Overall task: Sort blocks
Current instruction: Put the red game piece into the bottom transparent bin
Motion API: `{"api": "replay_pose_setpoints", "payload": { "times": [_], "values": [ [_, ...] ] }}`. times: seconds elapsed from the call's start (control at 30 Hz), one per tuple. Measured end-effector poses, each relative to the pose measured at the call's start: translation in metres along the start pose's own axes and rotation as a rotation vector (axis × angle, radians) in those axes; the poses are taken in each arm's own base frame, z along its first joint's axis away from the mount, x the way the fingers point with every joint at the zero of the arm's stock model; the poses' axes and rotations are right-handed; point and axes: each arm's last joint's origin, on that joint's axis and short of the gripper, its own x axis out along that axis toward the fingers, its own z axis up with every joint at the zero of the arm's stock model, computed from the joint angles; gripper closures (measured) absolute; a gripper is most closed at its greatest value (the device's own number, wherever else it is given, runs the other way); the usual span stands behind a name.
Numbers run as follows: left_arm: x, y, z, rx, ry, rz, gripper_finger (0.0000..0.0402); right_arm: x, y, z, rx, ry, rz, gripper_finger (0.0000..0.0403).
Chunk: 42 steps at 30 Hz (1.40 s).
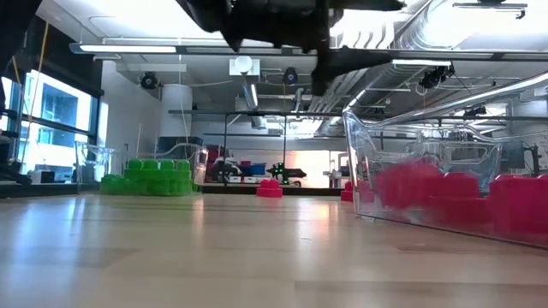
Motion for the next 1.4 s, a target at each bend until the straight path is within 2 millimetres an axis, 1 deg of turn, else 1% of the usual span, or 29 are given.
{"api": "replay_pose_setpoints", "payload": {
  "times": [0.1, 0.17, 0.27, 0.37, 0.47, 0.53, 0.6, 0.67, 0.73, 0.83, 0.9, 0.97, 1.03, 1.1, 1.17, 1.23, 1.4],
  "values": [
    [-0.030, 0.008, 0.018, -0.048, 0.063, 0.058, 0.0128, 0.002, 0.000, 0.003, 0.006, -0.030, -0.005, 0.0402],
    [-0.058, 0.009, 0.035, -0.022, 0.077, 0.118, 0.0127, 0.005, -0.001, 0.007, 0.011, -0.061, -0.018, 0.0402],
    [-0.105, 0.005, 0.059, 0.020, 0.054, 0.203, 0.0127, 0.014, -0.002, 0.018, -0.010, -0.095, -0.053, 0.0402],
    [-0.155, -0.008, 0.078, 0.060, 0.001, 0.311, 0.0126, 0.027, -0.006, 0.034, -0.037, -0.109, -0.107, 0.0402],
    [-0.206, -0.035, 0.090, 0.106, -0.118, 0.368, 0.0126, 0.047, -0.010, 0.056, -0.092, -0.069, -0.168, 0.0398],
    [-0.237, -0.055, 0.089, 0.133, -0.202, 0.365, 0.0126, 0.064, -0.014, 0.071, -0.146, -0.043, -0.208, 0.0385],
    [-0.264, -0.071, 0.081, 0.136, -0.271, 0.366, 0.0126, 0.084, -0.017, 0.087, -0.188, -0.012, -0.234, 0.0362],
    [-0.287, -0.085, 0.067, 0.116, -0.332, 0.370, 0.0126, 0.108, -0.022, 0.103, -0.229, 0.033, -0.260, 0.0330],
    [-0.308, -0.095, 0.052, 0.096, -0.394, 0.371, 0.0126, 0.138, -0.029, 0.117, -0.279, 0.094, -0.287, 0.0293],
    [-0.329, -0.101, 0.027, 0.024, -0.455, 0.364, 0.0126, 0.187, -0.047, 0.135, -0.331, 0.216, -0.348, 0.0240],
    [-0.338, -0.102, 0.012, -0.035, -0.490, 0.352, 0.0126, 0.223, -0.066, 0.145, -0.335, 0.306, -0.409, 0.0212],
    [-0.344, -0.101, -0.002, -0.095, -0.515, 0.337, 0.0126, 0.253, -0.088, 0.152, -0.322, 0.408, -0.469, 0.0193],
    [-0.348, -0.100, -0.012, -0.152, -0.534, 0.317, 0.0126, 0.275, -0.110, 0.156, -0.275, 0.502, -0.544, 0.0185],
    [-0.350, -0.099, -0.020, -0.193, -0.546, 0.301, 0.0126, 0.290, -0.129, 0.157, -0.243, 0.595, -0.610, 0.0183],
    [-0.351, -0.097, -0.025, -0.217, -0.559, 0.283, 0.0126, 0.301, -0.141, 0.155, -0.238, 0.672, -0.649, 0.0183],
    [-0.350, -0.098, -0.026, -0.215, -0.573, 0.264, 0.0126, 0.309, -0.146, 0.153, -0.249, 0.703, -0.655, 0.0183],
    [-0.347, -0.098, -0.024, -0.208, -0.596, 0.241, 0.0126, 0.321, -0.146, 0.147, -0.245, 0.763, -0.595, 0.0183]
  ]
}}
